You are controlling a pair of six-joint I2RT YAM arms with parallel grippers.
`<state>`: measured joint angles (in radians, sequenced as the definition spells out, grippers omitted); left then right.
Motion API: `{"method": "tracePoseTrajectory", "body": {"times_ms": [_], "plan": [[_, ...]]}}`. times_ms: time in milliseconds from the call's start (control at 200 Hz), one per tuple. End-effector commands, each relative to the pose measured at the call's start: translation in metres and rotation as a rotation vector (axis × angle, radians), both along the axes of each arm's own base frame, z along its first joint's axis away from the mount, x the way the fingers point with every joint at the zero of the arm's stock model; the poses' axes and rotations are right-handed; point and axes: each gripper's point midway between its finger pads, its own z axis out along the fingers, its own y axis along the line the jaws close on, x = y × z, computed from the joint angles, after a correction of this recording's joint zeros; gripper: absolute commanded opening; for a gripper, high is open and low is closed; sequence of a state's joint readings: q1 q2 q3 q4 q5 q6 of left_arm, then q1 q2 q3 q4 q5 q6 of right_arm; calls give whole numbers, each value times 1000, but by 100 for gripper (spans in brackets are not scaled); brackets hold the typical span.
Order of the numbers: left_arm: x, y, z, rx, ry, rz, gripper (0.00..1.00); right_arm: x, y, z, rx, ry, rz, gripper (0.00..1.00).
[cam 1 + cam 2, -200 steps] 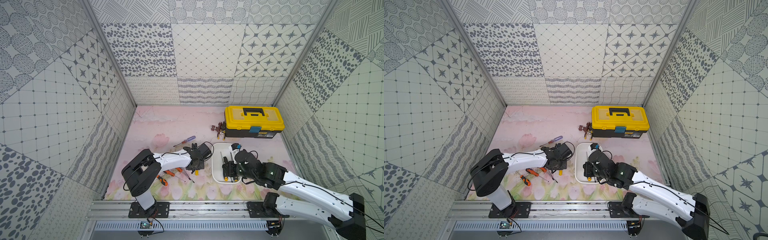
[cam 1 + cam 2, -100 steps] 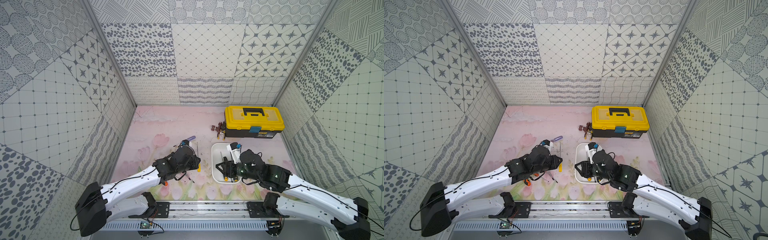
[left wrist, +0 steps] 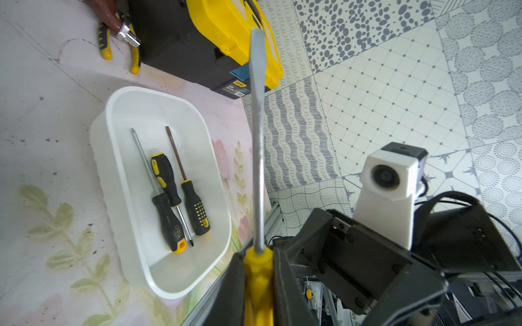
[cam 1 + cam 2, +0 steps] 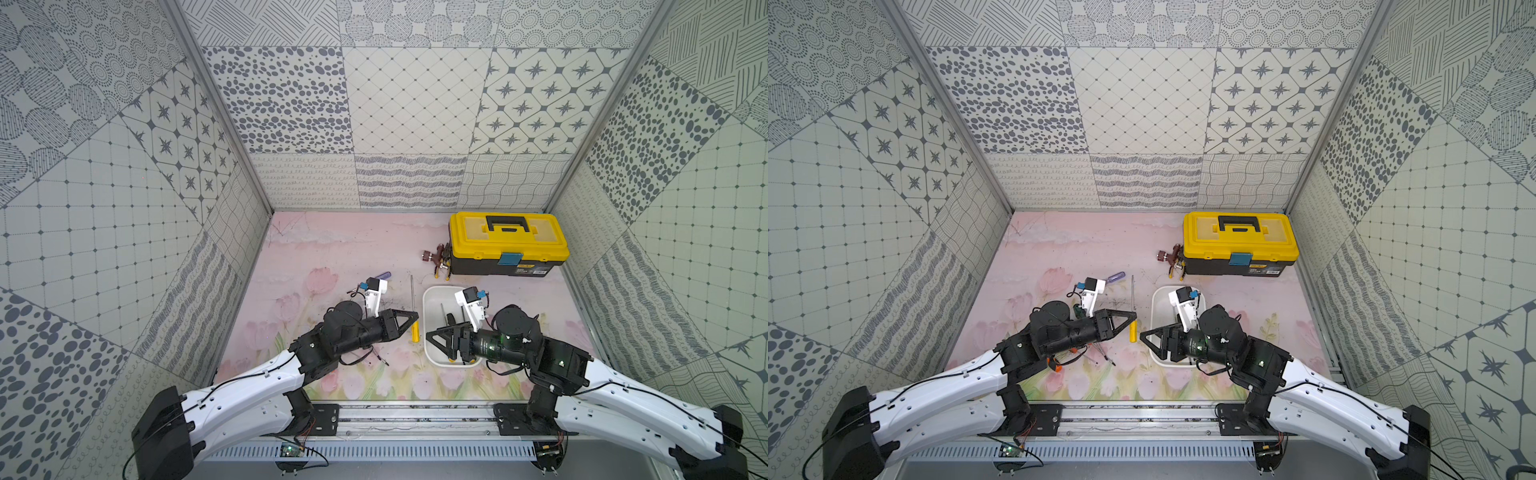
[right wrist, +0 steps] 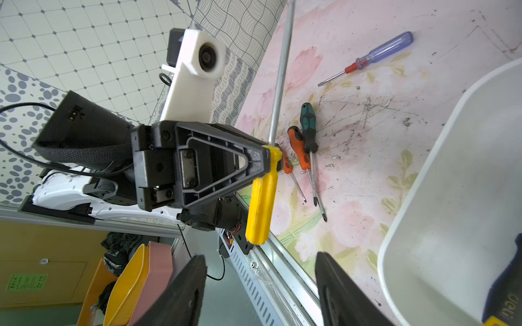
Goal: Put the screwdriver on the desktop into the storage box
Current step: Pick up the screwdriver from the center of the board.
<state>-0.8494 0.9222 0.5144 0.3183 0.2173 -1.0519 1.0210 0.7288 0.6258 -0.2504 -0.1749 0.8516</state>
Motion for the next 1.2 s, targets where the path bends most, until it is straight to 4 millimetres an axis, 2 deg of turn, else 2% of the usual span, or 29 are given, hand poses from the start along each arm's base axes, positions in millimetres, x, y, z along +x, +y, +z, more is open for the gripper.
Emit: {"method": "tracePoseTrajectory", "body": {"times_ms": [0, 305, 635, 905, 1196], "plan": [[-18, -9, 61, -242, -112, -117, 0, -2, 6, 14, 70, -26, 26, 70], [-20, -9, 62, -264, -115, -126, 0, -2, 12, 10, 72, -15, 38, 74], [-23, -8, 70, -328, -116, -133, 0, -8, 15, 20, 138, -30, 74, 70], [-26, -7, 78, -368, -125, -152, 0, -10, 16, 23, 166, -30, 84, 60], [-24, -10, 68, -355, -107, -151, 0, -11, 23, 39, 250, -45, 106, 42]]}}
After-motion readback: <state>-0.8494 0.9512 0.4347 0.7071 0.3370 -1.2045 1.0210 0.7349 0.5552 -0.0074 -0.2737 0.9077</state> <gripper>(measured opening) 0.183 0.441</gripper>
